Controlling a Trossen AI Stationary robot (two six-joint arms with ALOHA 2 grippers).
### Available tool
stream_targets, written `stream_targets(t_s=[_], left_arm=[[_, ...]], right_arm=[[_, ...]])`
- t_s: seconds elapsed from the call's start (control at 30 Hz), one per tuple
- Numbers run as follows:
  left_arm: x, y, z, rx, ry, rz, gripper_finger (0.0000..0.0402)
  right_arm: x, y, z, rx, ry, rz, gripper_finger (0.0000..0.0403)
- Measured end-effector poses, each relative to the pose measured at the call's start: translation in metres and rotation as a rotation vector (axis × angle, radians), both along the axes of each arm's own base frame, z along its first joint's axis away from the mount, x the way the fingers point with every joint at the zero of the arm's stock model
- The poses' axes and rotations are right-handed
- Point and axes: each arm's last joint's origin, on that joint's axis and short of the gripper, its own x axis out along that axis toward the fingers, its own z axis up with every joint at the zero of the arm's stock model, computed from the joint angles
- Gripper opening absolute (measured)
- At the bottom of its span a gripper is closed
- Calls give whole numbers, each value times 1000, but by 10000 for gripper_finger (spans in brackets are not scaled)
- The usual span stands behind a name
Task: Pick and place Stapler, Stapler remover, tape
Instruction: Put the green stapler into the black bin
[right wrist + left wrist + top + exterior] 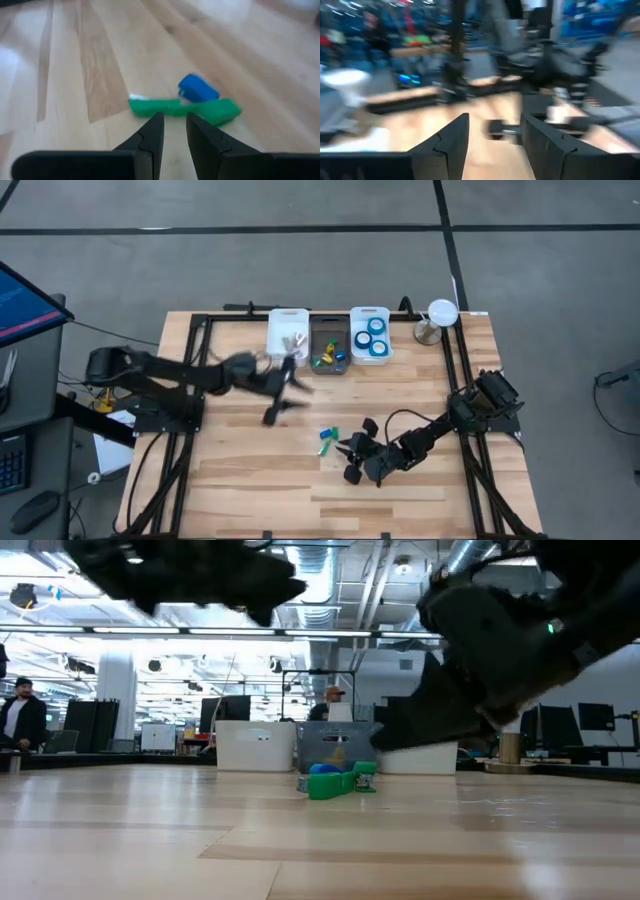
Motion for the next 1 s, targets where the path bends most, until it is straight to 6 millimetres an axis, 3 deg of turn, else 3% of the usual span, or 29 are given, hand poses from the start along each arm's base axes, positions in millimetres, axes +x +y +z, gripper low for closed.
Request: stream_targets(t_s=[0.17, 0.37, 0.53, 0.8, 1.0], left_arm=[[-37, -44, -41, -69, 120, -124, 168], [-61, -76, -66, -113, 143, -127, 168], [-71, -96, -72, -165, 180, -135, 168], [-83, -124, -71, -160, 164, -185, 168], [-84, -126, -68, -95, 107, -187, 168]], right_arm=[[3, -6, -3, 63, 1, -47, 76], [15, -18, 1, 63, -24, -88, 76], [29, -16, 14, 122, -42, -50, 90], [50, -13, 36, 178, -85, -15, 168], [67, -25, 51, 265, -148, -72, 198]])
